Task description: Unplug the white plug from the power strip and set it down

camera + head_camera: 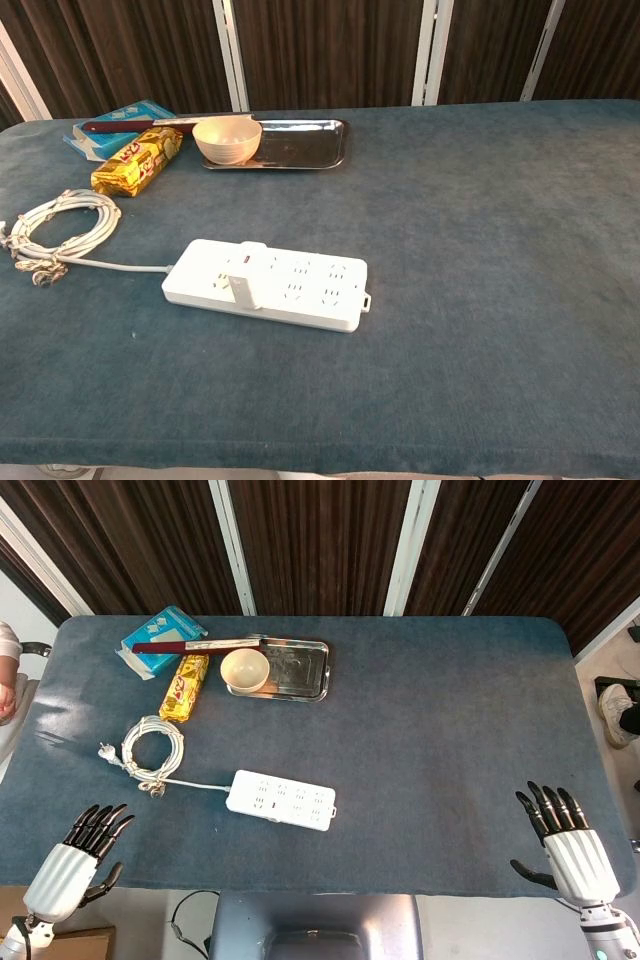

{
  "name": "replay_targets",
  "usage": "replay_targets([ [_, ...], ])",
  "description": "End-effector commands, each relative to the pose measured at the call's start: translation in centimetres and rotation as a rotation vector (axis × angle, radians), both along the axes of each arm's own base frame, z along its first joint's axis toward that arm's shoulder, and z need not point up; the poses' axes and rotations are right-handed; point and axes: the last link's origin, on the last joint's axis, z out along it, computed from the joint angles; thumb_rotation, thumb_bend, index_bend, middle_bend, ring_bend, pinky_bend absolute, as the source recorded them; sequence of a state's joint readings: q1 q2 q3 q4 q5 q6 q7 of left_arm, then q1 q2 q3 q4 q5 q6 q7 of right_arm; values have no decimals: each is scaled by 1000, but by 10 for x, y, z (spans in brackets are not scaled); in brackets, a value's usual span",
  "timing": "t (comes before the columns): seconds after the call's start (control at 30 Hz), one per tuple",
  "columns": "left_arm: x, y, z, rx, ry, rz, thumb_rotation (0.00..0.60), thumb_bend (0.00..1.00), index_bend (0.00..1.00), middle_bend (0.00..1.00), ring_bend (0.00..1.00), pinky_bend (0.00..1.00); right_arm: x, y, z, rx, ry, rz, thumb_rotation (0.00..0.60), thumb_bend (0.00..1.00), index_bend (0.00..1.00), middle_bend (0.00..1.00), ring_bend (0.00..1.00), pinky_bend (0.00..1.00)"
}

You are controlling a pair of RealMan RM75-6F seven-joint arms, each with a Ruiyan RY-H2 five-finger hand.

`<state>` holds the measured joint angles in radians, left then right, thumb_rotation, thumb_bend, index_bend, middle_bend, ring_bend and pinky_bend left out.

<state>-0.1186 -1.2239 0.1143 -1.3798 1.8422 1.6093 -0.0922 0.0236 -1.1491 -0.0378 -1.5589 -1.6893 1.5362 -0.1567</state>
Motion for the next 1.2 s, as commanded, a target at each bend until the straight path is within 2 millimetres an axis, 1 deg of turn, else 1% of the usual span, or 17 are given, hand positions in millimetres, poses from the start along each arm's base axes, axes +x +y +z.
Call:
replay_targets([
  [0.03, 1, -1, -3, -15, 3, -5, 600, 469, 0, 0, 0, 55, 0, 0, -1, 3, -1, 0, 600, 252, 0, 0, 0, 0],
  [0.17, 7, 0, -18, -74, -23, -30, 600, 460, 0, 0, 0, 57, 2, 0, -3, 10, -3, 12, 600, 253, 0, 0, 0, 0],
  [0.27, 17, 7, -38, -114, -84, -70, 600, 447, 0, 0, 0, 61, 4, -3, -6, 17, -7, 26, 600, 253, 0, 0, 0, 0],
  [0.3, 23, 12, -47, -122, -93, -89, 600, 445, 0, 0, 0, 62, 5, -5, -7, 20, -6, 30, 600, 253, 0, 0, 0, 0],
  [0.37, 31, 21, -61, -131, -67, -111, 600, 444, 0, 0, 0, 62, 7, -9, -10, 25, -1, 30, 600, 253, 0, 0, 0, 0],
  [0.43, 45, 32, -77, -146, -27, -125, 600, 443, 0, 0, 0, 62, 10, -16, -13, 32, -2, 34, 600, 252, 0, 0, 0, 0],
  [0.6, 85, 58, -114, -200, -29, -130, 600, 441, 0, 0, 0, 62, 16, -38, -22, 57, -8, 14, 600, 252, 0, 0, 0, 0],
  [0.7, 102, 71, -134, -183, -6, -139, 600, 437, 0, 0, 0, 64, 19, -47, -25, 64, -11, 4, 600, 252, 0, 0, 0, 0],
  [0.8, 115, 82, -152, -153, 25, -143, 600, 433, 0, 0, 0, 71, 21, -52, -28, 72, -16, 1, 600, 251, 0, 0, 0, 0],
  [0.9, 126, 93, -167, -122, 35, -136, 600, 430, 0, 0, 0, 74, 22, -55, -30, 81, -10, -4, 600, 252, 0, 0, 0, 0],
  [1.0, 138, 99, -180, -106, 14, -138, 600, 427, 0, 0, 0, 75, 23, -57, -30, 81, -5, -7, 600, 252, 0, 0, 0, 0],
  [1.1, 149, 97, -190, -136, -3, -146, 600, 424, 0, 0, 0, 81, 22, -59, -28, 77, -2, -14, 600, 252, 0, 0, 0, 0],
  [1.2, 159, 97, -198, -131, 18, -159, 600, 422, 0, 0, 0, 91, 22, -59, -30, 87, -2, -21, 600, 251, 0, 0, 0, 0],
])
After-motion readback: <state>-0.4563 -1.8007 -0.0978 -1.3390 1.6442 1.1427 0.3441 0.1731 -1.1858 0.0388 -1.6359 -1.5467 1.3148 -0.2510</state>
